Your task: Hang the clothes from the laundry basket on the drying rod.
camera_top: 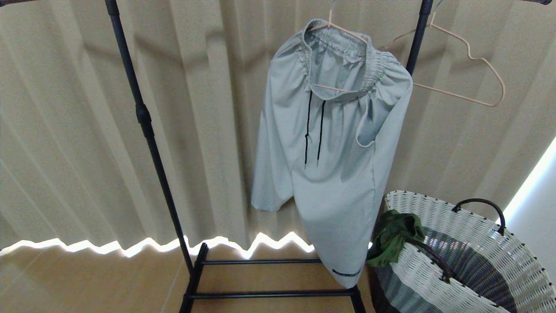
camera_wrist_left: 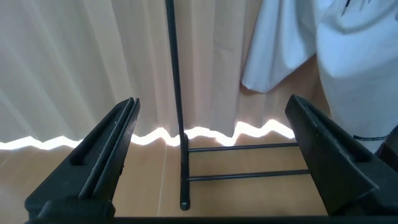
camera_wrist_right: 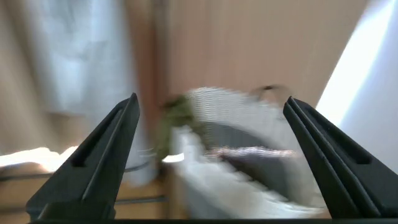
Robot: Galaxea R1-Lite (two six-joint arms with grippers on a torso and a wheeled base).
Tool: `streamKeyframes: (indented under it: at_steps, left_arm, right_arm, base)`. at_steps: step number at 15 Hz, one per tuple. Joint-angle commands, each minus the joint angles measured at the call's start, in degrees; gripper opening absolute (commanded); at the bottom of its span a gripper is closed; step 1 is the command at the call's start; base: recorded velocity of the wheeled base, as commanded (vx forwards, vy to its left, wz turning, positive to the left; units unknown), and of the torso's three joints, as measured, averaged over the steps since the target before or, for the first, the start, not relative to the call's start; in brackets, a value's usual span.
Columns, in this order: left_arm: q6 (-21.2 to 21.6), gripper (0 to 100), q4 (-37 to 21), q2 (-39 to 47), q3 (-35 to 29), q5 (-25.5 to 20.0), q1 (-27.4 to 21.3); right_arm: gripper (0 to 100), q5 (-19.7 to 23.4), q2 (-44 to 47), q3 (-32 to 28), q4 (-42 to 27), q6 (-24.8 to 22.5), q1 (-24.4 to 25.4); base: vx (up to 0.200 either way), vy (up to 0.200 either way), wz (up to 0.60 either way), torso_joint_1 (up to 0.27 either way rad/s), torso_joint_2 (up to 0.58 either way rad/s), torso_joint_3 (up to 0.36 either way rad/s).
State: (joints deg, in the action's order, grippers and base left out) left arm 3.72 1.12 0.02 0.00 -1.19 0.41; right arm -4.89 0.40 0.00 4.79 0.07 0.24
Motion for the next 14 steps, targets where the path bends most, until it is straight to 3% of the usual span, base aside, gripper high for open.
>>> streamKeyframes:
  at_steps: [1,4,14]
  left_arm:
    - [0.0,100,-0.1,0.0,0.0,-0.7,0.1]
    - [0.1,100,-1.2,0.0,0.0,-1.5,0.0]
    - [0.1,100,-1.2,0.0,0.0,-1.6,0.0]
  right_arm:
    - [100,1.5,-0.2,0.0,-0.9,1.0,0.0]
    - [100,-1.6,-0.2,0.0,-0.9,1.2,0.0]
    - [100,0.1,-0.2,0.0,-0.7,1.6,0.0]
  base:
    - [0.0,0.0,0.0,0.0,0.0,0.0]
    - [0.0,0.0,0.0,0.0,0.0,0.0]
    - [0.2,0.0,0.0,0.002,0.0,0.004]
